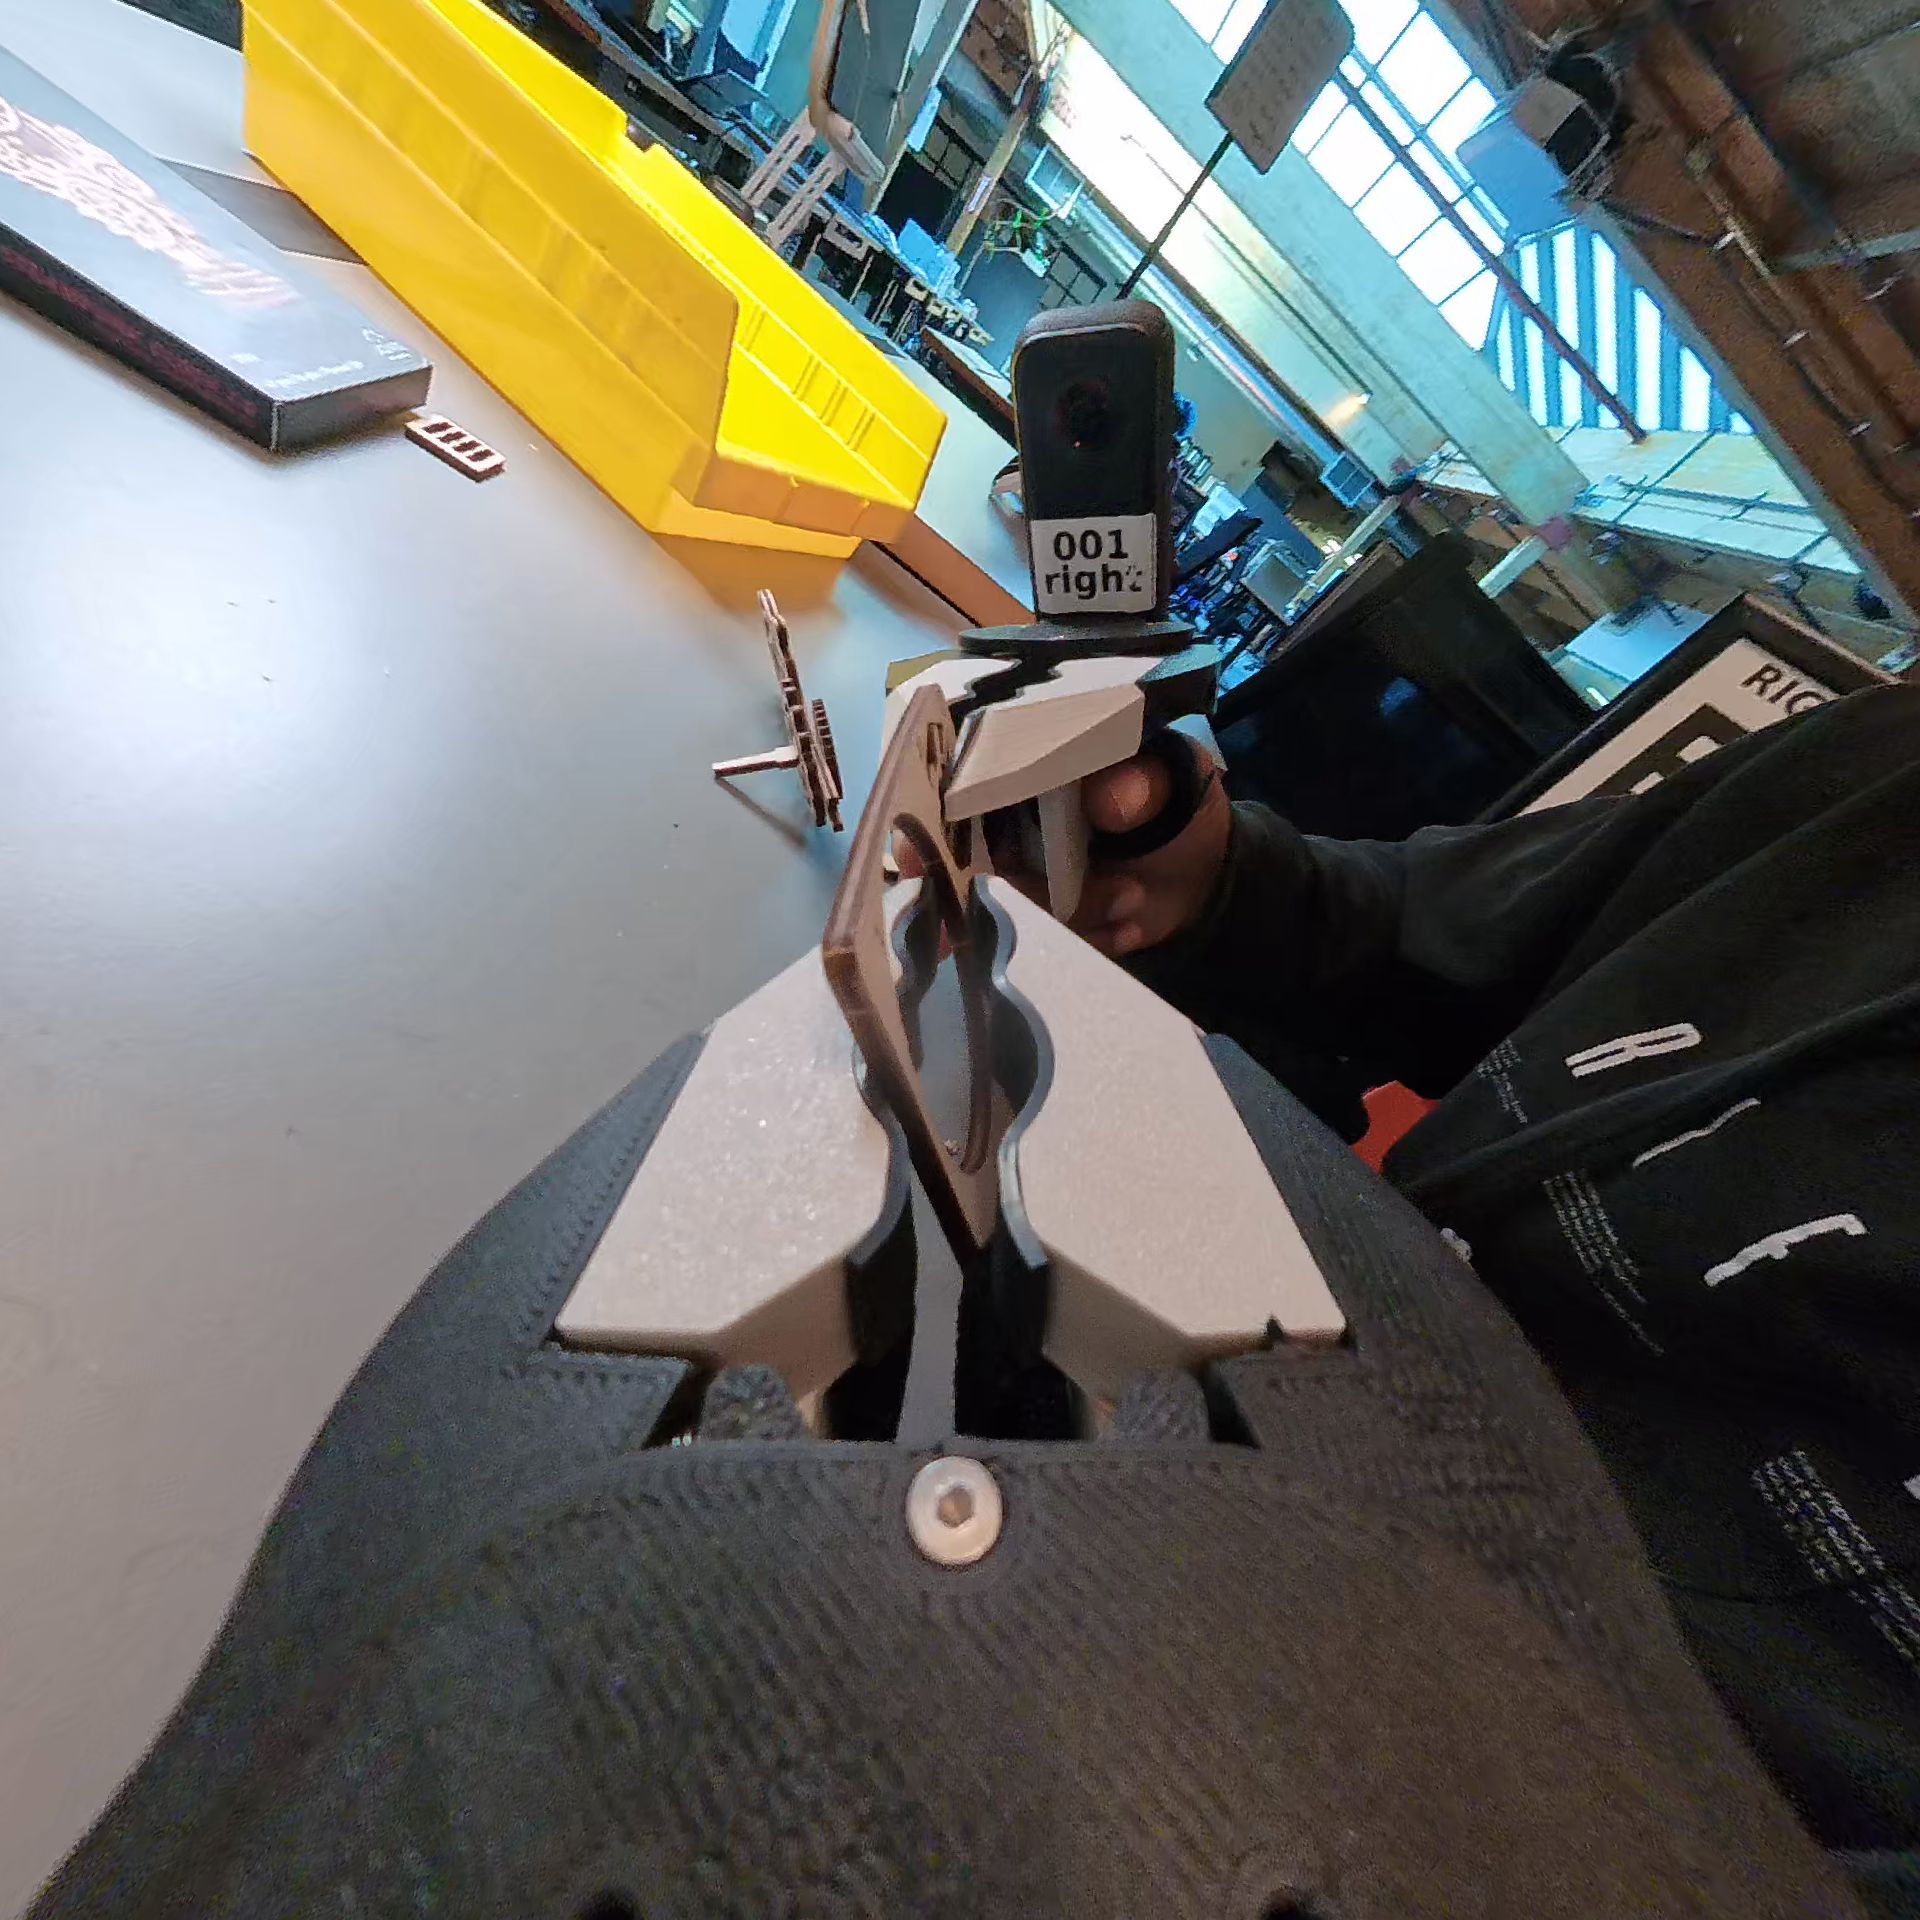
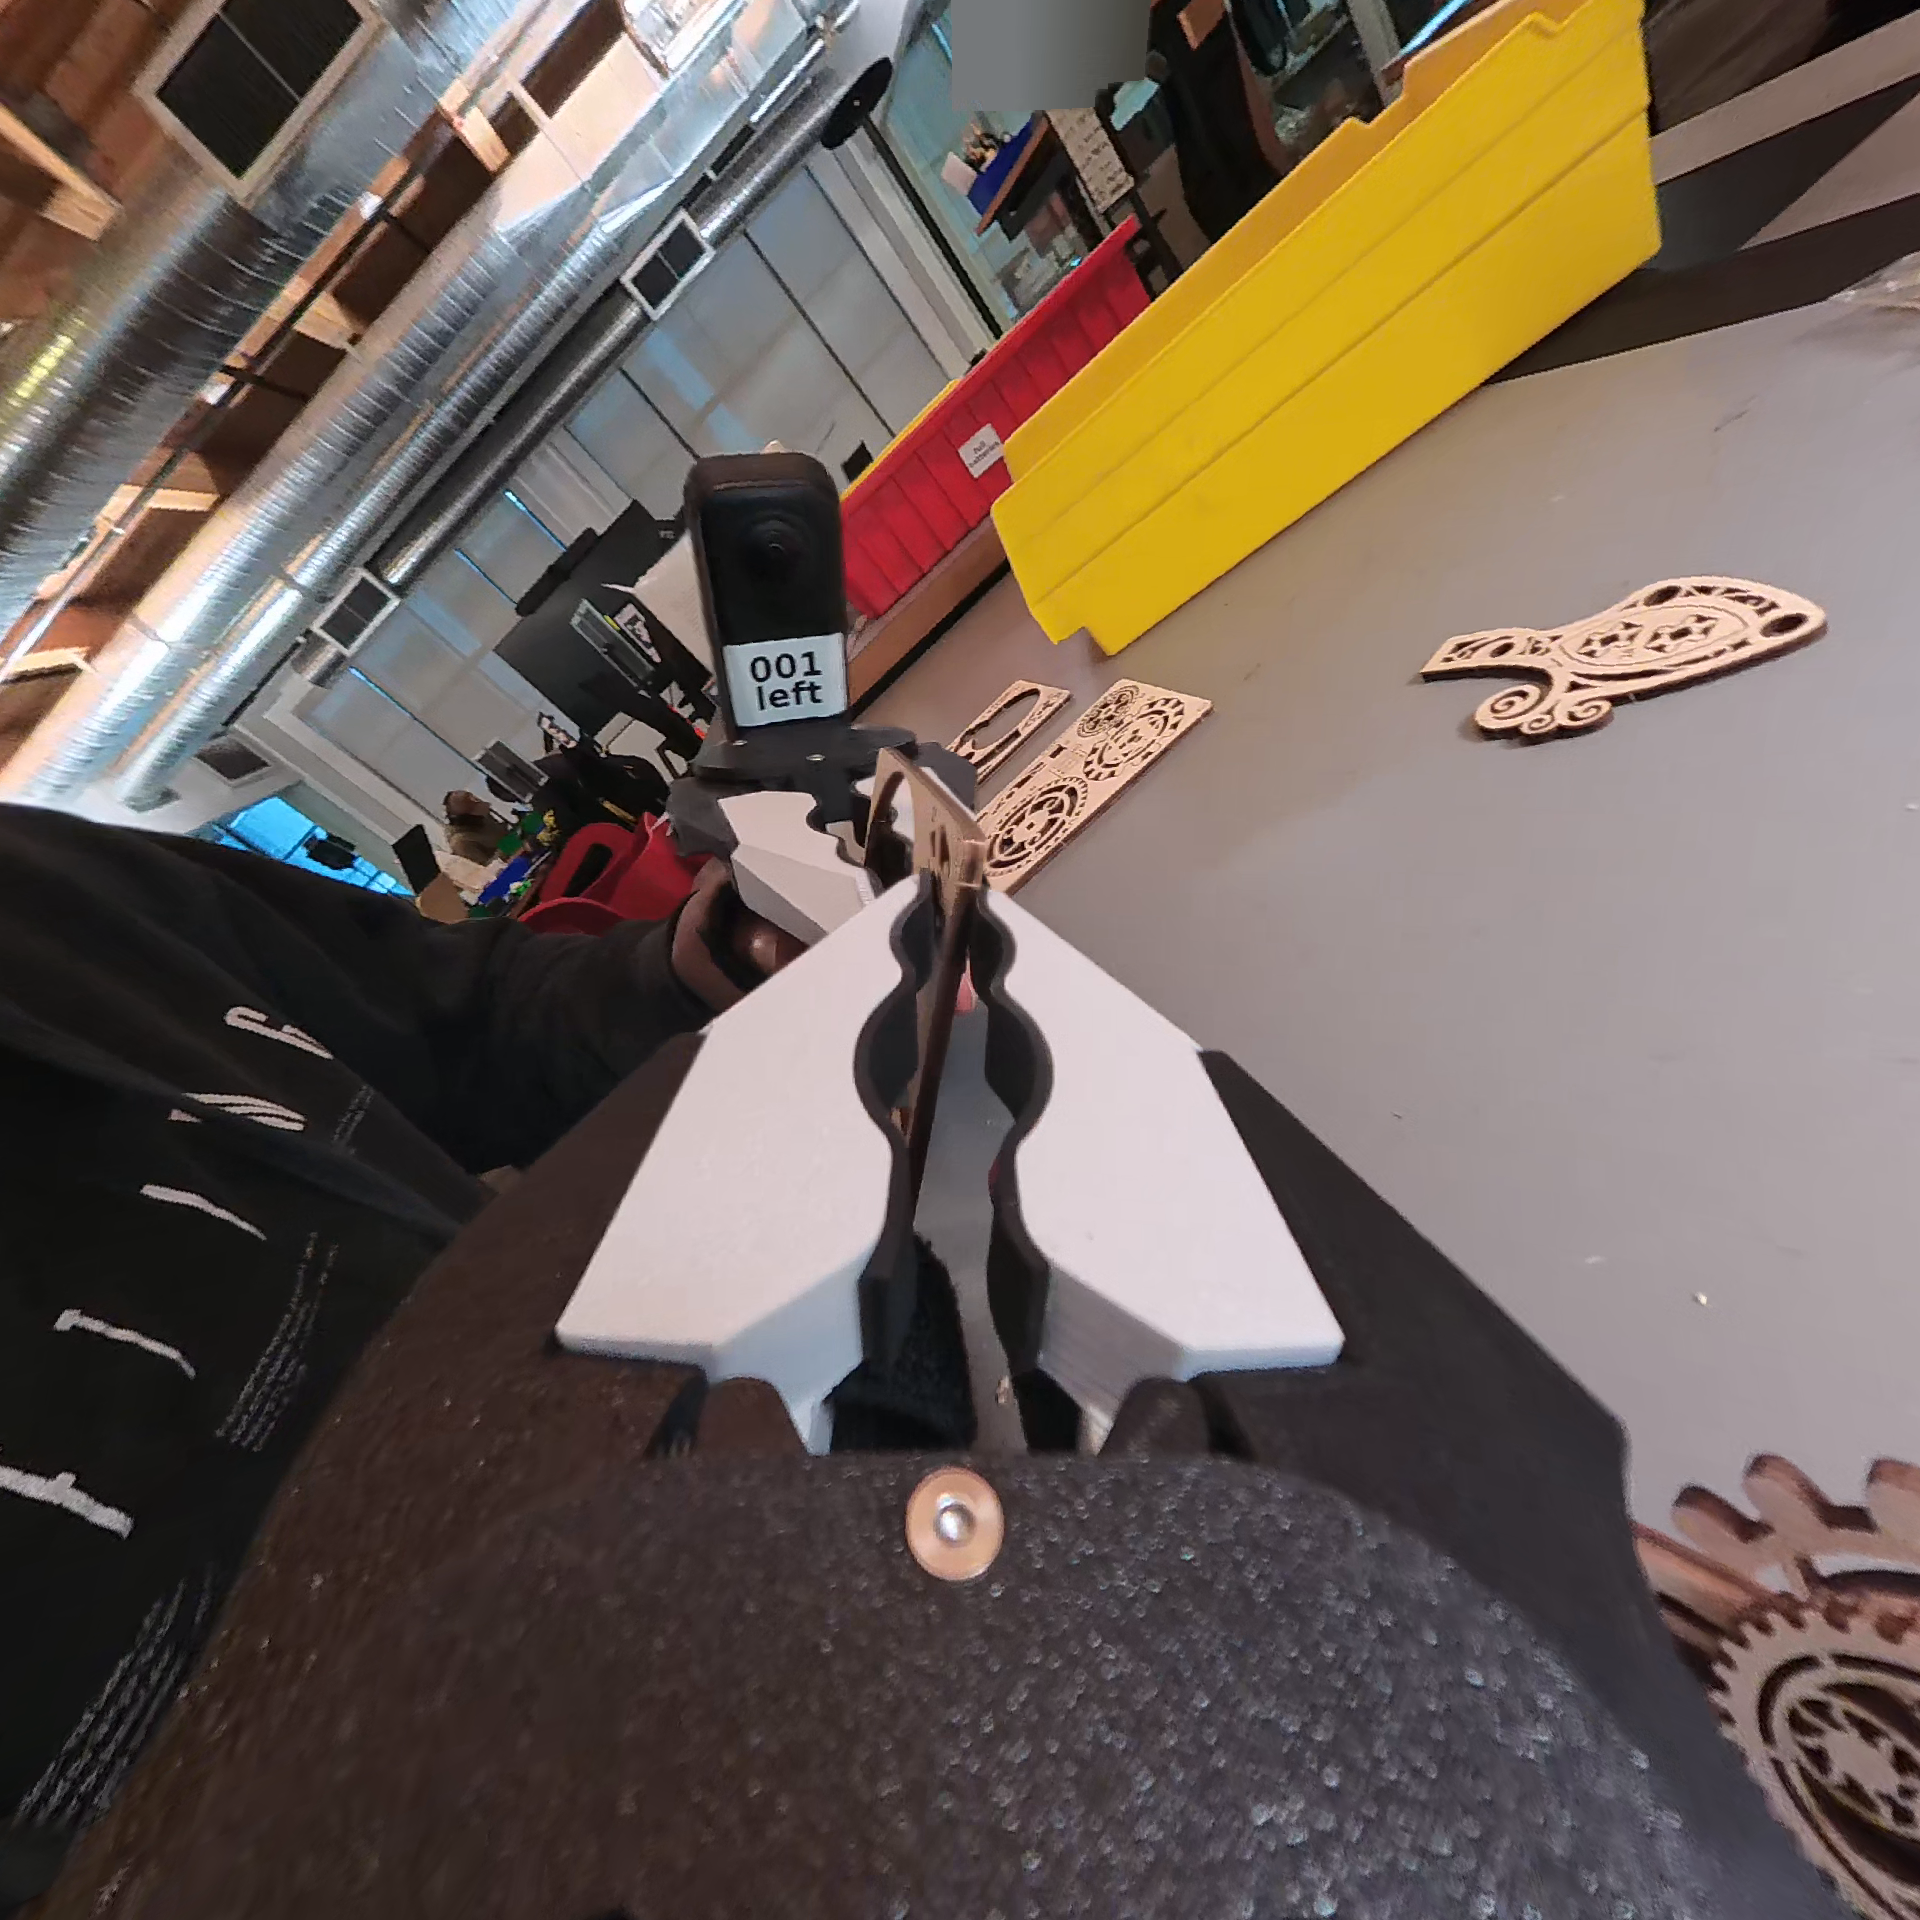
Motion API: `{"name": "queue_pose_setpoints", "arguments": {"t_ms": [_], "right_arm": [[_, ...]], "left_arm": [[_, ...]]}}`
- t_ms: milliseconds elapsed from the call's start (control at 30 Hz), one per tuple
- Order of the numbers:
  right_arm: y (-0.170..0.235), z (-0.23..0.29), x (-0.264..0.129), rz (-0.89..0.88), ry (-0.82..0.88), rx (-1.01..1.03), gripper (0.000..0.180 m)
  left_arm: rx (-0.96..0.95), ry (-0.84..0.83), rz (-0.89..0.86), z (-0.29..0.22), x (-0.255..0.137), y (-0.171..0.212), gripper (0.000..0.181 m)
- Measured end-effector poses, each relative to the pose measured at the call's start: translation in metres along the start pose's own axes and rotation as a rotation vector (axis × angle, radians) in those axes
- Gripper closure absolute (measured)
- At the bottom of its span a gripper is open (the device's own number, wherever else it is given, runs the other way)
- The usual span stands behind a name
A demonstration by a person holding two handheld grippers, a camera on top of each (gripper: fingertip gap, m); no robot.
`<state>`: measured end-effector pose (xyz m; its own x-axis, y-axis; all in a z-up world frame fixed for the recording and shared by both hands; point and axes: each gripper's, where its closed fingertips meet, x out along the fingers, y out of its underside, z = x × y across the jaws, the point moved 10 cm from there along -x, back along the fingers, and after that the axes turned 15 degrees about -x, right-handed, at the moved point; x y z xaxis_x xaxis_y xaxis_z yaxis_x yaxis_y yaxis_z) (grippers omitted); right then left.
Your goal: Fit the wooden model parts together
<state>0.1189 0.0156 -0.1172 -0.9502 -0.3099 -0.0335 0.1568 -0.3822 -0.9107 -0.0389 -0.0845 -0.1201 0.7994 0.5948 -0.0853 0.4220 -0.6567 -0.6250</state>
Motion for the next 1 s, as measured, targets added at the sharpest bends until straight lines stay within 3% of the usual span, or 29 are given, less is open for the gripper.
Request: {"name": "queue_pose_setpoints", "arguments": {"t_ms": [233, 400, 533, 700, 1000], "right_arm": [[0.001, -0.001, -0.001, 0.012, 0.054, 0.055, 0.175], [-0.001, -0.002, -0.004, -0.067, -0.057, 0.109, 0.178], [-0.002, 0.001, -0.003, -0.117, -0.061, 0.154, 0.177], [0.000, 0.004, -0.001, -0.081, 0.050, 0.118, 0.177], [-0.005, 0.007, 0.000, -0.076, 0.068, 0.028, 0.173]], "left_arm": [[0.045, -0.051, -0.002, 0.000, 0.003, 0.000, 0.176], [0.003, 0.019, -0.023, -0.004, 0.004, -0.001, 0.177], [0.086, -0.021, -0.042, -0.012, 0.003, -0.002, 0.177], [0.160, -0.105, -0.042, -0.016, 0.003, 0.000, 0.177], [0.008, 0.004, -0.076, -0.005, 0.001, -0.004, 0.178]]}}
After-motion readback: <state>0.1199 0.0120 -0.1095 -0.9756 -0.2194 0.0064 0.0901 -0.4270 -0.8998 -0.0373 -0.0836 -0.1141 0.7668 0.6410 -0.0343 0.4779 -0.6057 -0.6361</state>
